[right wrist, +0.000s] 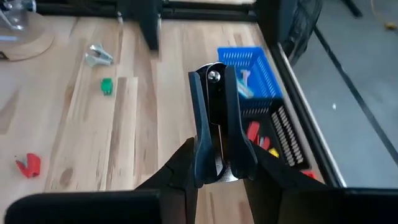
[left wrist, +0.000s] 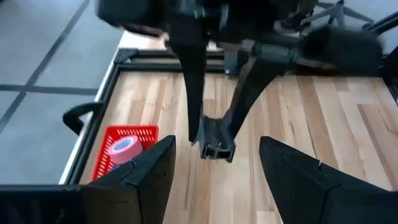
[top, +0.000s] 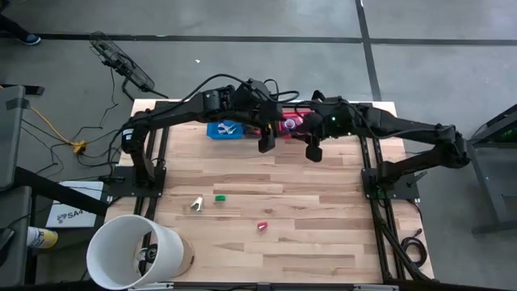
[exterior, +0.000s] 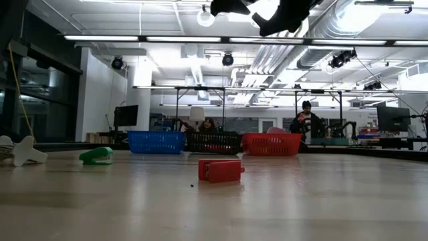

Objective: Pick and place Stapler, Stapler remover, tape
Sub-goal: Put the black staple remover into the blue bin

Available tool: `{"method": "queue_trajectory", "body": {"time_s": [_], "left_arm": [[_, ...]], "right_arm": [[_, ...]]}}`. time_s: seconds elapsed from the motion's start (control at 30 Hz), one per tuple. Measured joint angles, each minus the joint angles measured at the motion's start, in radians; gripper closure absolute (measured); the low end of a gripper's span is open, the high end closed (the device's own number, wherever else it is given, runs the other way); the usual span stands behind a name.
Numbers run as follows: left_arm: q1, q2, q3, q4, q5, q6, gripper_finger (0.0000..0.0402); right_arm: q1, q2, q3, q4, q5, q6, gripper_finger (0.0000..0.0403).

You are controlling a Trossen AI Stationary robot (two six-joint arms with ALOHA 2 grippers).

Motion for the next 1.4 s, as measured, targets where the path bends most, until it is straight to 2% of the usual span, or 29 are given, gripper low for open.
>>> {"method": "queue_trajectory", "body": {"time_s": [0.33,0.67,1.17,1.27,1.4], "left_arm": [[0.000,0.035,-0.001,0.014,-0.013,-0.005,0.0173],[0.000,0.035,-0.001,0.054,-0.062,0.003,0.0173],[0.000,0.035,-0.001,0.046,-0.081,-0.001,0.0173],[0.000,0.035,-0.001,0.038,-0.086,-0.001,0.0184],[0.000,0.035,0.000,0.022,-0.085,-0.002,0.0224]], "right_arm": [[-0.061,0.000,0.000,0.040,-0.087,-0.082,0.0315],[-0.076,0.006,0.000,0.111,-0.140,-0.073,0.0315],[-0.076,0.007,0.000,0.116,-0.149,-0.090,0.0315],[-0.076,0.007,0.000,0.116,-0.149,-0.091,0.0315],[-0.076,0.007,0.000,0.115,-0.148,-0.097,0.0315]]}}
